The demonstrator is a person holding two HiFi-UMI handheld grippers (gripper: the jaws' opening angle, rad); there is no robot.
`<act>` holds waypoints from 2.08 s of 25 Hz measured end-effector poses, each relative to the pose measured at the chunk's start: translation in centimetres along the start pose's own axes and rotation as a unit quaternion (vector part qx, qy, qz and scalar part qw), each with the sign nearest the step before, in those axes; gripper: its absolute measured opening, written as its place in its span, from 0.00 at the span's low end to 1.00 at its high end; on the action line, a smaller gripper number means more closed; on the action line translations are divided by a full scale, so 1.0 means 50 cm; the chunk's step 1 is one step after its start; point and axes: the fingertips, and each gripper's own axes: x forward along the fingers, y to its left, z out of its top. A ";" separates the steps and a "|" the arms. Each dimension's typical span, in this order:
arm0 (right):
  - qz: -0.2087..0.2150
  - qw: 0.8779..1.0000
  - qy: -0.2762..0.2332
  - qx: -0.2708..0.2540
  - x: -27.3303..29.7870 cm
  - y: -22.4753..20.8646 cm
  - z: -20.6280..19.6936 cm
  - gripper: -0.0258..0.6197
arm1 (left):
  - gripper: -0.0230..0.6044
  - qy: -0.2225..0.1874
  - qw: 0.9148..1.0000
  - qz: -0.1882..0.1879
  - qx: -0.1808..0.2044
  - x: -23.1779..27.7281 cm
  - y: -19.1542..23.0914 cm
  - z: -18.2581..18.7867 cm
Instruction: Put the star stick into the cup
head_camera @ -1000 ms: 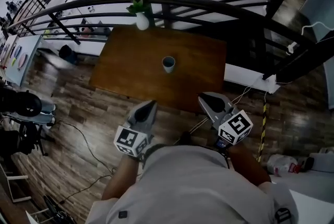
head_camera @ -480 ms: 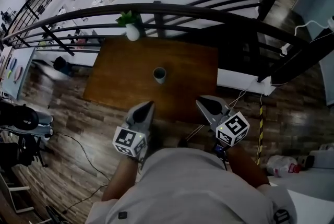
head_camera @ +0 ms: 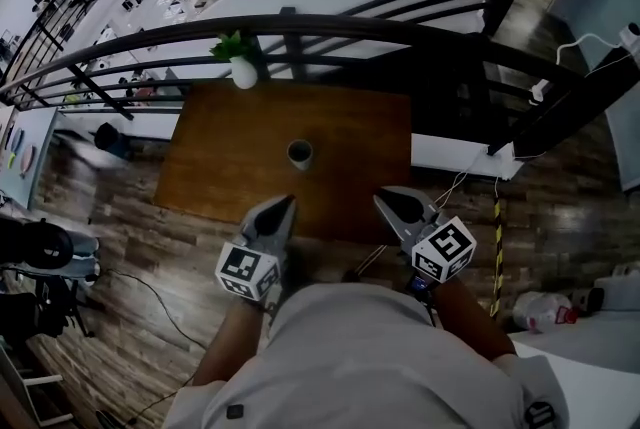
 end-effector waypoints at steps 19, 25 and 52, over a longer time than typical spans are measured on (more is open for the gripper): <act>-0.069 0.998 -0.012 -0.007 0.205 -0.020 0.079 0.08 | 0.04 -0.002 0.997 -0.073 0.019 0.049 0.231 0.061; -0.097 0.995 -0.031 -0.004 0.321 -0.005 0.115 0.08 | 0.04 -0.003 0.996 -0.088 0.029 0.022 0.363 0.083; -0.142 0.989 -0.015 0.046 0.523 0.006 0.063 0.08 | 0.04 0.021 0.991 -0.128 -0.017 0.026 0.593 0.058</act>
